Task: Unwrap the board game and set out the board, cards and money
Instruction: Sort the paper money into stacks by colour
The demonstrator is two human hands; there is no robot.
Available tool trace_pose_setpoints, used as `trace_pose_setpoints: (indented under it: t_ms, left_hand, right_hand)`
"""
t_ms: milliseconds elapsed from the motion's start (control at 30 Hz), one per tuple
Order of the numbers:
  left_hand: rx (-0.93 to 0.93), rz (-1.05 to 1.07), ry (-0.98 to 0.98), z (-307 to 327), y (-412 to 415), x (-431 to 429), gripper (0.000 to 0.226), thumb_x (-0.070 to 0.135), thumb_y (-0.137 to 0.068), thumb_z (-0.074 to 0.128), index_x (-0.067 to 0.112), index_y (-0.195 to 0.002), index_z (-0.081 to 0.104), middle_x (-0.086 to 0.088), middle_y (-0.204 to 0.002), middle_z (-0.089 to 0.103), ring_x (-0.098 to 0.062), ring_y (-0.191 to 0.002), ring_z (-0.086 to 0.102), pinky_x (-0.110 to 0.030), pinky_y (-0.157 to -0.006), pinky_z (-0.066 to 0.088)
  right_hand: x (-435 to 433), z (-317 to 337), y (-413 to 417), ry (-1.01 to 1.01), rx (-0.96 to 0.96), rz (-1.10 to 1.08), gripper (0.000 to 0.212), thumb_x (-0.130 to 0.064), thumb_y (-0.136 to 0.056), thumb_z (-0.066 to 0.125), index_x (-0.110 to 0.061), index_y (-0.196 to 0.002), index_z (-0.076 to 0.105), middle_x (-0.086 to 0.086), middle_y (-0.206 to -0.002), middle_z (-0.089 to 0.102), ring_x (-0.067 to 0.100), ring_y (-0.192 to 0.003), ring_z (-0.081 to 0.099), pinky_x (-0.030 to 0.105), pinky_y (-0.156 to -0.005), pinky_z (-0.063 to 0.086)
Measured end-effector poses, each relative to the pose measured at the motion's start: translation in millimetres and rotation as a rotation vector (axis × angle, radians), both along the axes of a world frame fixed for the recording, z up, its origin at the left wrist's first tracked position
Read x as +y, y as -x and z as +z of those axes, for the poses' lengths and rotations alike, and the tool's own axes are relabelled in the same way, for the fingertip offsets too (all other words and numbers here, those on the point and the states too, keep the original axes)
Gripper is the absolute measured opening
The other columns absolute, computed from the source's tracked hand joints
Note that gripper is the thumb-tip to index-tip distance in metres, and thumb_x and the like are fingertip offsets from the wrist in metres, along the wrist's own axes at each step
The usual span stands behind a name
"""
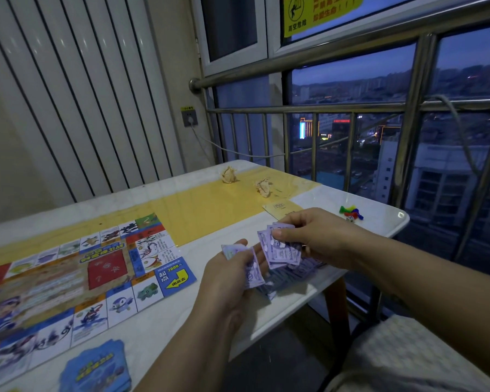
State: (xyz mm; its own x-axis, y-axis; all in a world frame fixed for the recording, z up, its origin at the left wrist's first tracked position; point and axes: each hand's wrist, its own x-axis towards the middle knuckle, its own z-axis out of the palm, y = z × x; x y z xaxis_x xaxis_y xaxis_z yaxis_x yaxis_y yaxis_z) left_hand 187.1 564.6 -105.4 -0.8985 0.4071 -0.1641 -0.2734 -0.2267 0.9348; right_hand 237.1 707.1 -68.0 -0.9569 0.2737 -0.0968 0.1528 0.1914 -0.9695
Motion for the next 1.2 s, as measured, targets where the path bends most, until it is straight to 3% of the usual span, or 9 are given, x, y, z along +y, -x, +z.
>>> trace_pose_setpoints:
  t_ms: [200, 367, 633, 767, 833, 900, 967, 1067, 1200]
  left_hand:
    - [0.035, 0.008, 0.011, -0.8, -4.6, 3.3, 0.01, 0.009, -0.083, 0.069, 0.005, -0.092, 0.069, -0.009, -0.066, 0.072, -0.016, -0.049, 0.066, -0.021, -0.04, 0.047]
    - [0.052, 0.027, 0.05, -3.1, -5.8, 3.6, 0.006, 0.013, -0.083, 0.07, 0.008, -0.081, 0.068, -0.005, -0.059, 0.07, -0.015, -0.047, 0.064, -0.02, -0.041, 0.047]
    - [0.029, 0.001, 0.097, -3.8, -5.5, 5.8, 0.012, 0.021, -0.079, 0.074, 0.012, -0.074, 0.069, -0.008, -0.064, 0.071, -0.024, -0.061, 0.065, -0.032, -0.058, 0.049]
    - [-0.039, -0.037, 0.055, -0.1, -5.4, 4.9, 0.009, 0.016, -0.082, 0.071, 0.008, -0.08, 0.07, -0.016, -0.075, 0.072, -0.029, -0.062, 0.067, -0.039, -0.056, 0.056]
    - [-0.133, -0.07, -0.018, 4.9, -5.1, 4.5, 0.011, 0.014, -0.084, 0.068, 0.004, -0.08, 0.069, -0.022, -0.084, 0.071, -0.031, -0.068, 0.068, -0.043, -0.058, 0.058]
    - [-0.229, -0.102, -0.121, 10.5, -5.6, 4.6, 0.015, 0.012, -0.086, 0.065, -0.001, -0.08, 0.067, -0.022, -0.08, 0.072, -0.027, -0.061, 0.069, -0.034, -0.047, 0.057]
    - [-0.28, -0.132, -0.207, 14.7, -6.6, 4.2, 0.022, 0.012, -0.088, 0.062, -0.003, -0.073, 0.067, -0.019, -0.068, 0.07, -0.022, -0.049, 0.067, -0.023, -0.038, 0.049]
    - [-0.307, -0.157, -0.271, 18.2, -7.5, 4.2, 0.037, 0.012, -0.092, 0.057, -0.001, -0.058, 0.067, -0.015, -0.054, 0.065, -0.016, -0.036, 0.059, -0.015, -0.03, 0.039]
    - [-0.244, -0.152, -0.195, 16.4, -0.3, 4.4, 0.029, 0.031, -0.081, 0.066, 0.002, -0.082, 0.07, -0.016, -0.085, 0.07, -0.019, -0.059, 0.061, -0.015, -0.035, 0.04]
  right_hand:
    - [-10.0, -5.1, 0.1, 0.035, -0.014, 0.058, 0.011, -0.007, -0.091, 0.059, -0.011, -0.092, 0.069, 0.023, -0.103, 0.069, 0.025, -0.085, 0.062, 0.044, -0.089, 0.052]
    - [-12.3, -6.3, 1.3, 0.071, -0.05, 0.055, 0.012, -0.009, -0.092, 0.057, -0.004, -0.096, 0.067, 0.015, -0.089, 0.067, 0.018, -0.075, 0.061, 0.023, -0.066, 0.055]
    - [-9.8, -5.1, 7.3, 0.28, -0.092, -0.001, 0.012, -0.007, -0.092, 0.057, -0.002, -0.087, 0.066, 0.013, -0.082, 0.067, 0.02, -0.076, 0.061, 0.031, -0.079, 0.049]
    - [-9.0, -7.7, 8.6, 0.392, -0.079, -0.033, 0.016, -0.007, -0.091, 0.058, 0.004, -0.098, 0.067, 0.017, -0.086, 0.066, 0.021, -0.077, 0.058, 0.031, -0.077, 0.043]
    - [-8.7, -9.3, 8.4, 0.431, -0.081, -0.035, 0.016, -0.008, -0.091, 0.058, 0.001, -0.099, 0.068, 0.011, -0.072, 0.065, 0.015, -0.063, 0.054, 0.024, -0.063, 0.042]
    - [-8.7, -10.0, 7.6, 0.413, -0.1, -0.019, 0.014, -0.01, -0.092, 0.057, -0.003, -0.099, 0.067, 0.003, -0.054, 0.056, 0.009, -0.048, 0.036, 0.017, -0.042, 0.03]
    - [-8.7, -8.5, 6.5, 0.4, -0.104, 0.01, 0.014, -0.011, -0.092, 0.057, -0.005, -0.099, 0.067, 0.002, -0.053, 0.049, 0.008, -0.048, 0.024, 0.016, -0.038, 0.022]
    - [-5.8, -4.9, 6.7, 0.338, -0.086, 0.04, 0.011, -0.011, -0.09, 0.06, -0.007, -0.09, 0.07, 0.007, -0.062, 0.049, 0.01, -0.049, 0.027, 0.019, -0.043, 0.025]
    - [-0.6, 0.6, 6.0, 0.152, -0.023, 0.001, 0.009, -0.012, -0.087, 0.064, -0.009, -0.085, 0.072, 0.02, -0.083, 0.059, 0.019, -0.061, 0.044, 0.026, -0.058, 0.035]
